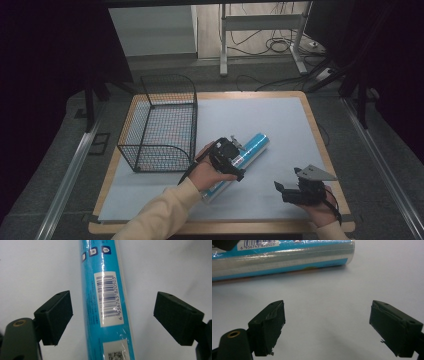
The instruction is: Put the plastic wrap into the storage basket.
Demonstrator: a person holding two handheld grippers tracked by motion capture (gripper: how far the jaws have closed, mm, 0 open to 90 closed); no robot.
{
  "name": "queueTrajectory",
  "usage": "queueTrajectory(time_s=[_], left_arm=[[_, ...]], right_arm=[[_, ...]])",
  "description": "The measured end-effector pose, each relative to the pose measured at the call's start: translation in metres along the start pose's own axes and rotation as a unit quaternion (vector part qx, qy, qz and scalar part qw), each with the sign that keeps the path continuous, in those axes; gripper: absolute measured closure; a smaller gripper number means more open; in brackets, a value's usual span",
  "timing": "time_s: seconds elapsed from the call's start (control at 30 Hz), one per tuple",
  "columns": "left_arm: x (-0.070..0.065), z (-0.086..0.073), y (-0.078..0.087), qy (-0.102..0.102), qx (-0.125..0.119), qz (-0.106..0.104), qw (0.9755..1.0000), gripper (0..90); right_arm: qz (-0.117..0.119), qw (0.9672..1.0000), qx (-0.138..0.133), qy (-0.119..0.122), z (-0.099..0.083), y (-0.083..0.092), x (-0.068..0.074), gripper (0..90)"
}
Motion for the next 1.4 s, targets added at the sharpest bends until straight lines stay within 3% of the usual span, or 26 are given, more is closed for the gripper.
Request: queueTrajectory(time_s=[0.43,0.5,0.87,0.97,1.4], left_arm=[[0.001,0.011,-0.019,0.014,0.026,-0.007,0.9995,16.0],[0.001,0.011,-0.023,0.005,0.033,-0.007,0.9994,16.4],[-0.003,0.015,-0.043,0.008,0.064,-0.009,0.9979,16.8],[-0.003,0.015,-0.051,0.012,0.08,-0.017,0.9966,18.5],[-0.005,0.009,-0.068,0.008,0.118,-0.009,0.993,27.7]], right_arm=[[0.0,1.0,0.001,0.001,0.0,0.0,-0.001,13.7],[0.0,1.0,0.001,0.0,0.0,0.0,-0.001,13.7],[0.001,1.0,0.003,0.001,-0.001,-0.001,0.0,13.7],[0.001,1.0,0.003,0.001,-0.001,-0.001,-0.001,13.7],[-0.003,1.0,0.009,-0.001,-0.002,-0.001,-0.002,14.1]])
Point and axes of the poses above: each handheld gripper's, and its own axes: y roughly backward along the jaws, z roughly out of its top, x roughly to its left, the point moved 9 cm from there along -y, roughly forward along the jaws, and after that the axes turned 13 degrees about z, right-handed, at the moved point
